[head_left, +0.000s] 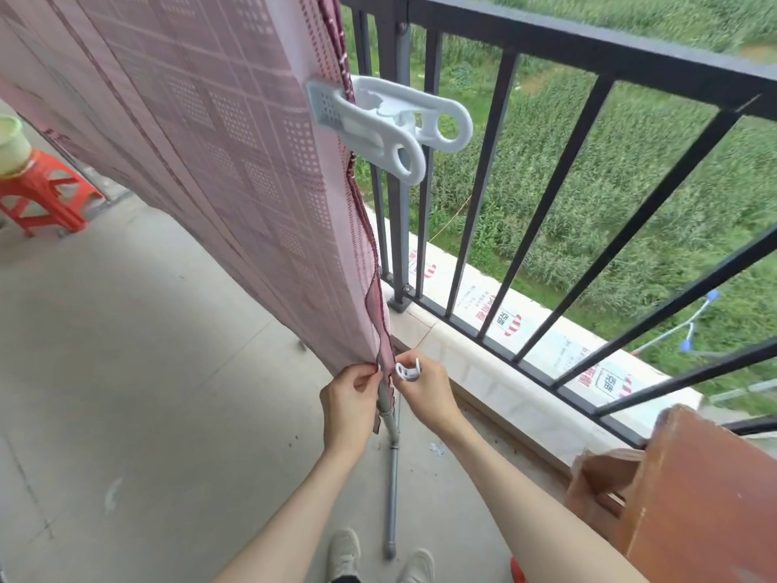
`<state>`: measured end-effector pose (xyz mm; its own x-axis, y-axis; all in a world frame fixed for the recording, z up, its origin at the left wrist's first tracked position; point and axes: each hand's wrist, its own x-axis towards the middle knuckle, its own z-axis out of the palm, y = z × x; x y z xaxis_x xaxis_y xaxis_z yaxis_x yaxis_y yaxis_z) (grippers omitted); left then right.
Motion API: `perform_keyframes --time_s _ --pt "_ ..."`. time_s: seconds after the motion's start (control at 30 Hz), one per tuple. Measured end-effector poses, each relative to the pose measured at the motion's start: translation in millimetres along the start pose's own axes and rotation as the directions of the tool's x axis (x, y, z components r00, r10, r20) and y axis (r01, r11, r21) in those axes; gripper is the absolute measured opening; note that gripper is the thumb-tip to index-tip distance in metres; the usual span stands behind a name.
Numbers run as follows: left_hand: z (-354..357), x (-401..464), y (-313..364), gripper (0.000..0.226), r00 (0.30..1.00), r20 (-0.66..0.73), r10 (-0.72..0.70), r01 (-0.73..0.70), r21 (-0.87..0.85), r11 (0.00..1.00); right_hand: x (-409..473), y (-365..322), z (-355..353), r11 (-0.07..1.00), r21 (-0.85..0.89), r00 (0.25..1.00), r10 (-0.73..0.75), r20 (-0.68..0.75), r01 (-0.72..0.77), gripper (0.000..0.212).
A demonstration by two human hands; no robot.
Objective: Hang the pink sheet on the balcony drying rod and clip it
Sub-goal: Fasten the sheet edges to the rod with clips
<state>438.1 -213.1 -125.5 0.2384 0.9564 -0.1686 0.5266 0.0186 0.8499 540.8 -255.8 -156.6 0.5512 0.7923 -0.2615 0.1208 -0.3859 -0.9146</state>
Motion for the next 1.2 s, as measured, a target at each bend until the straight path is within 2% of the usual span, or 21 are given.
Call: perform_keyframes --time_s 0.1,0.17,0.3,0.5,0.6,0.67,0.73,0.8,0.87,0.97,1.0,1.07,1.2 --pt "-0.5 -0.2 3.6 0.019 1.000 0.009 0.017 -0.017 0.010 1.000 -4.4 -1.6 5.9 0.994 0.109 0.999 0.007 0.047 -0.012 0.019" --pt "-0.9 -1.2 0.9 0.016 1.000 0.011 0.026 -0.026 0.015 1.000 -6.3 -2.1 6.2 0.985 0.166 0.997 0.032 0.073 -0.044 0.025" --pt "5.1 -4.4 -7.7 0.008 1.000 0.001 0.030 -0.030 0.020 0.999 -7.2 2.9 3.2 0.988 0.153 0.995 0.022 0.093 -0.036 0.033" --pt "17.3 -4.1 2.7 0.019 0.989 -0.136 -0.065 0.069 0.026 0.997 -14.6 0.1 -1.1 0.968 0.241 0.984 0.027 0.174 -0.069 0.036" --pt "19.6 -4.3 8.1 0.019 0.976 -0.204 -0.079 0.086 0.026 0.996 -14.6 -0.3 -2.7 0.945 0.300 0.976 0.070 0.208 -0.132 0.025" --pt "19.6 -6.3 9.9 0.021 0.977 -0.202 -0.072 0.077 0.015 0.997 -14.7 2.3 -4.6 0.947 0.263 0.974 0.139 0.181 -0.184 0.018" --pt "17.2 -9.0 11.3 0.027 0.983 -0.174 -0.055 0.060 0.023 0.998 -15.9 9.0 -7.4 0.965 0.139 0.971 0.205 0.124 -0.221 0.031" --pt "13.7 -9.8 10.5 0.029 0.989 -0.147 -0.036 0.042 0.037 0.998 -21.1 12.4 -11.7 0.966 0.090 0.964 0.228 0.138 -0.241 0.042" --pt "10.8 -9.8 11.6 0.028 0.992 -0.127 -0.026 0.033 0.048 0.998 -25.6 14.5 -16.4 0.966 0.094 0.962 0.224 0.158 -0.240 0.038" --pt "7.9 -8.9 13.5 0.034 0.995 -0.097 -0.016 0.024 0.086 0.996 -30.8 14.0 -20.5 0.989 -0.037 0.982 0.145 0.118 -0.141 0.008" --pt "6.9 -9.1 13.9 0.037 0.996 -0.084 -0.018 0.025 0.091 0.996 -32.6 12.8 -20.8 0.991 -0.078 0.990 0.113 0.082 -0.107 0.007" --pt "4.6 -9.5 14.8 0.040 0.999 -0.050 -0.020 0.025 0.088 0.996 -37.3 12.3 -20.5 0.997 -0.032 0.995 0.077 0.059 -0.075 0.012" --pt "-0.9 -13.2 20.1 0.042 1.000 -0.008 -0.007 0.007 0.112 0.994 -47.3 9.8 -18.5 0.990 0.072 0.986 0.115 0.120 -0.124 0.012"
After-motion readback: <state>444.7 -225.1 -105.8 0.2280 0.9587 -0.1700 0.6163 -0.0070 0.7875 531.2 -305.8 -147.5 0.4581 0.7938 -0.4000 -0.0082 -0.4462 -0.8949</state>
